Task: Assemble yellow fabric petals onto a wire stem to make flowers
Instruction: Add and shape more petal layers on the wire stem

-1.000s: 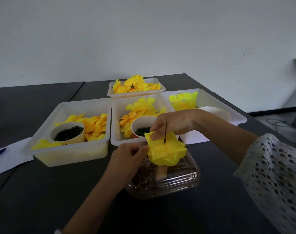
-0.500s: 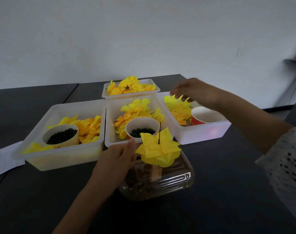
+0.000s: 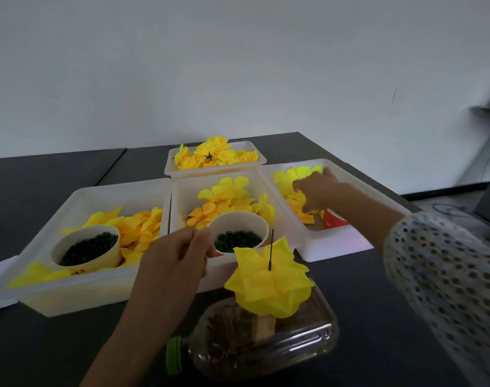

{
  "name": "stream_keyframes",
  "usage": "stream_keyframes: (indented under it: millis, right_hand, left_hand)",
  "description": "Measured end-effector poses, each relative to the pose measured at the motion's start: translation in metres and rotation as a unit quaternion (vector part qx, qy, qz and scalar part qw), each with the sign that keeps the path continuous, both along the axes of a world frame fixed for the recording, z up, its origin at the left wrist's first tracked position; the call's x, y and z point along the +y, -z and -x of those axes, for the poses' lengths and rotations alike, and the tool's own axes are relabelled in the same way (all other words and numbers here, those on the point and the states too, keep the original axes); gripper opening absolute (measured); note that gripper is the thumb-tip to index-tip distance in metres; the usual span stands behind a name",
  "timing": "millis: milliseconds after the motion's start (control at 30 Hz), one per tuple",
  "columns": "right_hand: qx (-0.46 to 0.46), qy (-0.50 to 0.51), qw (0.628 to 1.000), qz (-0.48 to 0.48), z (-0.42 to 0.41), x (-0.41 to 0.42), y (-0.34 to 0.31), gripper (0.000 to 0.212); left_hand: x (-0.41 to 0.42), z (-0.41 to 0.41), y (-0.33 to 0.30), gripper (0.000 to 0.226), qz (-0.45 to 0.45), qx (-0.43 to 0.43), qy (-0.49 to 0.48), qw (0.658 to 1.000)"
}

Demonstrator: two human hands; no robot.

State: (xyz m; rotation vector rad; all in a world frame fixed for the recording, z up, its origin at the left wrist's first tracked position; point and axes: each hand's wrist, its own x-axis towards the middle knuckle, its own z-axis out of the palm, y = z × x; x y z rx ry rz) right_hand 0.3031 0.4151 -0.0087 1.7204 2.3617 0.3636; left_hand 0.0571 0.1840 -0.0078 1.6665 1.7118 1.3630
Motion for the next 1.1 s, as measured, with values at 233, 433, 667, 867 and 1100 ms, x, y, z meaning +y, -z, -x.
stream_keyframes:
  millis: [233,433,667,867,1100]
  right_hand:
    - [-0.067,0.028,0.997,0.017,0.019,0.037,0.035,0.009]
    - [-0.067,0.046,0.997,0.008,0.014,0.044,0.042,0.012]
    - [0.079,-0.015,0.977,-0.198,0.010,0.020,-0.016,0.017]
    - [0.280,-0.295,0.850,-0.333,0.014,-0.096,-0.070,0.005]
    - [0.245,-0.401,0.796,-0.381,0.000,-0.193,-0.075,0.024]
  left_hand:
    - [0.014,0.019,-0.010,0.036,-0.013,-0.017,0.016,1.000]
    - [0.022,0.027,-0.010,0.036,-0.002,-0.044,0.026,0.999]
    - [0.019,0.016,-0.015,0.040,0.004,-0.065,0.082,0.994]
    - [0.009,-0.006,-0.034,0.043,0.033,-0.179,0.152,0.971]
    - [-0.015,-0.046,-0.059,0.048,0.079,-0.192,0.131,0.969]
